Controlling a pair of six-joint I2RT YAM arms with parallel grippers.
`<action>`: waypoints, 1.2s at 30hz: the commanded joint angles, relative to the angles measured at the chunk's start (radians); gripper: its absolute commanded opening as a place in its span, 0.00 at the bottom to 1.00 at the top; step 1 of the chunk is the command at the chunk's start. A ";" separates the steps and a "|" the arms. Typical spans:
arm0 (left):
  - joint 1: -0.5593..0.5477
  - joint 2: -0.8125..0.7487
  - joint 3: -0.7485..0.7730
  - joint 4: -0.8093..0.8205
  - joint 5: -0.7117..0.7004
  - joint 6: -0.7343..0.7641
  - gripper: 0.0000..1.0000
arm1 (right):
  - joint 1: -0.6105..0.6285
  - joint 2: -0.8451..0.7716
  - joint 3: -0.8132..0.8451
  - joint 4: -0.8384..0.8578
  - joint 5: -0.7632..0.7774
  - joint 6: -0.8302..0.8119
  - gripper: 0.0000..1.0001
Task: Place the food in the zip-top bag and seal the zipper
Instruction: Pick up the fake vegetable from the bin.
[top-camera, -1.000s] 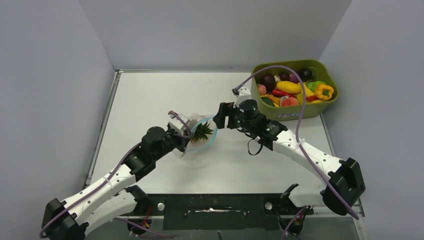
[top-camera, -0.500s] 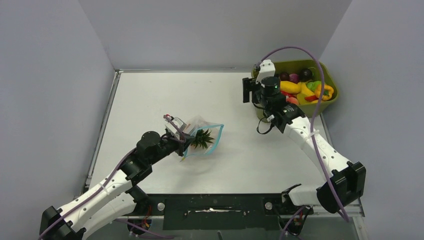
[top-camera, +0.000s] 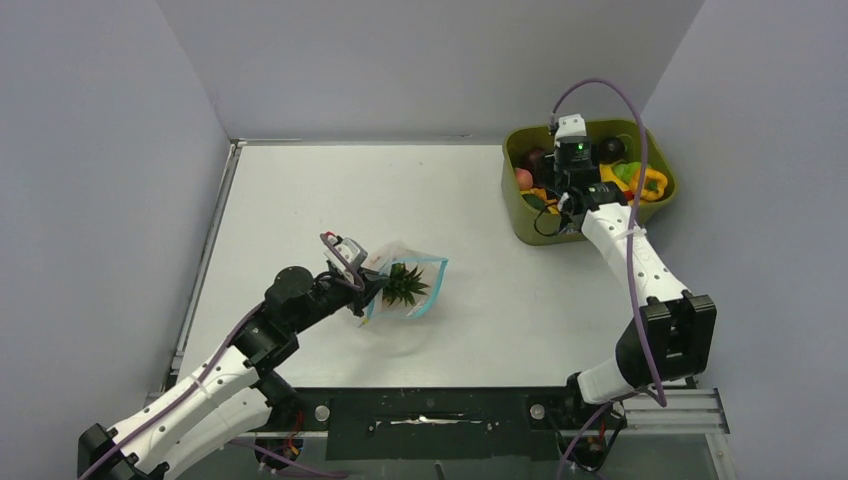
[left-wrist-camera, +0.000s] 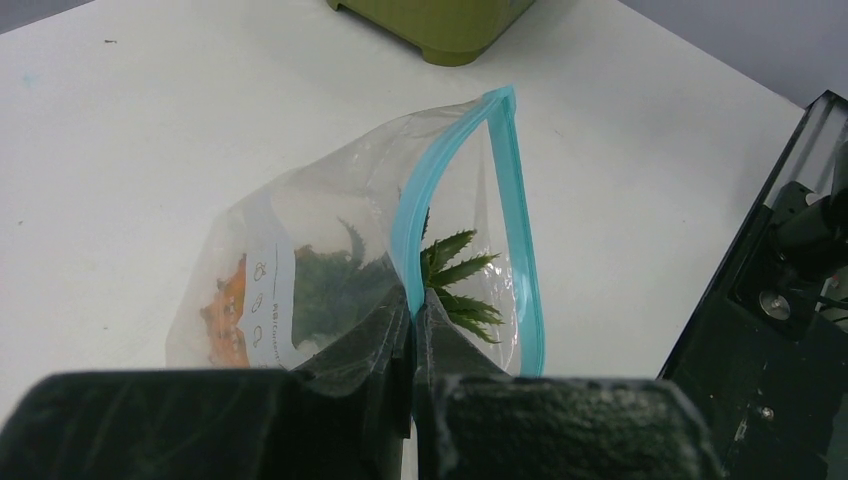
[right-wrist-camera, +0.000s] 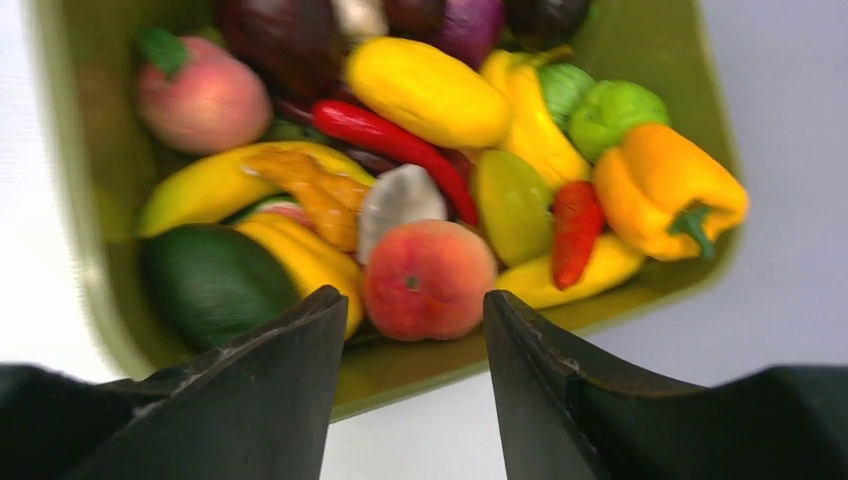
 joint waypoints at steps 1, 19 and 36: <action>0.001 -0.041 0.005 0.004 0.029 0.005 0.00 | -0.069 0.046 0.093 -0.105 0.160 -0.060 0.53; 0.002 -0.056 -0.001 0.003 0.039 0.017 0.00 | -0.193 0.130 0.088 -0.102 0.138 -0.108 0.49; 0.004 -0.081 -0.004 0.005 0.036 0.016 0.00 | -0.211 0.221 0.133 -0.056 0.187 -0.157 0.38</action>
